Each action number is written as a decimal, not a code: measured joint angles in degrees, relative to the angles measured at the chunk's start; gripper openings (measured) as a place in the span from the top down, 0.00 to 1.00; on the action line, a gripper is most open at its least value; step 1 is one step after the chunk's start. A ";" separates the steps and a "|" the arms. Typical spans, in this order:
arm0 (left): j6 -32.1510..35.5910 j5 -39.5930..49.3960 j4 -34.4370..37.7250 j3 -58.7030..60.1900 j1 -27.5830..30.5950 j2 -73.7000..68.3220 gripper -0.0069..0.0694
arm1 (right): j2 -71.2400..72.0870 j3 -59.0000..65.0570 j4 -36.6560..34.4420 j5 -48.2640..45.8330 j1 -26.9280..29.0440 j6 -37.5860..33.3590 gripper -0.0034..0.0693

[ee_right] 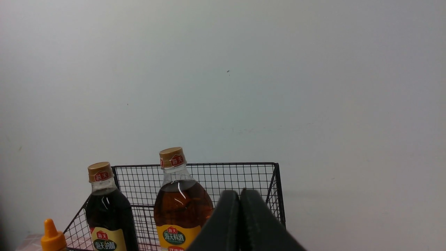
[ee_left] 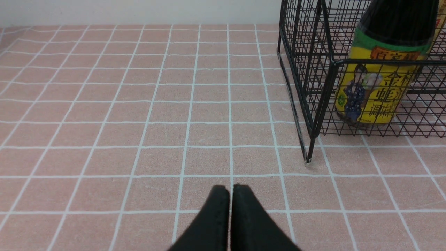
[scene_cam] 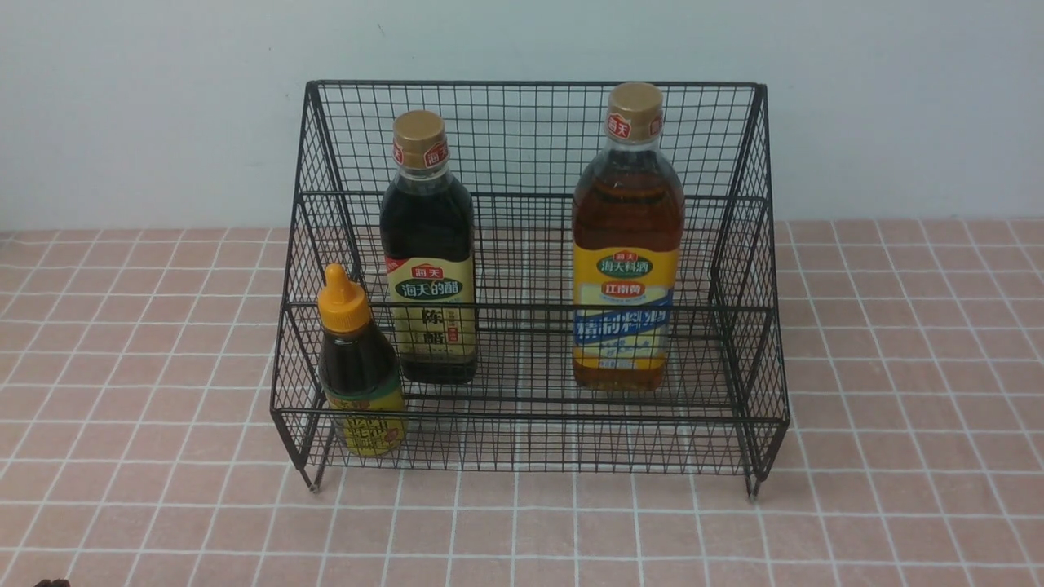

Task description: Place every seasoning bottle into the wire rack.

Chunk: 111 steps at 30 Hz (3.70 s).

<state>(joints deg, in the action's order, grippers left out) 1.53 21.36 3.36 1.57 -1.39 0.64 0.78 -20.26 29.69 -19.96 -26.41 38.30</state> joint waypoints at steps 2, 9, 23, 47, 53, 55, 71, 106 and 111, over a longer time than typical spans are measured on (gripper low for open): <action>0.00 0.00 0.00 0.00 0.00 0.00 0.92 | 0.00 0.00 0.00 0.00 0.00 0.00 0.97; 0.00 0.00 0.00 0.00 0.00 0.00 0.92 | 0.00 0.00 0.00 0.00 0.00 0.00 0.97; 0.00 0.06 0.00 0.00 0.00 0.00 0.92 | 0.00 0.28 -0.78 1.59 0.00 -0.25 0.97; 0.00 0.11 0.06 0.00 0.00 0.00 0.92 | 0.00 15.67 -27.68 6.58 17.12 -36.99 0.97; 0.00 0.16 0.13 0.00 0.00 0.00 0.92 | -0.06 21.67 -27.01 -0.60 27.70 -37.10 0.97; 0.00 0.22 0.13 0.00 0.00 0.00 0.92 | -0.06 21.55 -26.86 -1.27 28.19 -37.51 0.97; 0.00 0.22 0.13 0.00 0.00 0.00 0.92 | -0.06 21.55 -26.86 -1.34 28.19 -36.46 0.97; 0.00 0.22 0.13 0.00 0.00 0.00 0.92 | -0.06 21.55 -26.86 -1.34 28.19 -36.45 0.97; 0.00 0.22 0.13 0.00 0.00 0.00 0.92 | -0.06 21.55 -26.86 -1.34 28.19 -36.45 0.97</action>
<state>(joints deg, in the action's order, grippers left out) 1.53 21.57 3.49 1.57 -1.39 0.64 0.73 1.29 2.84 -21.30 1.78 1.85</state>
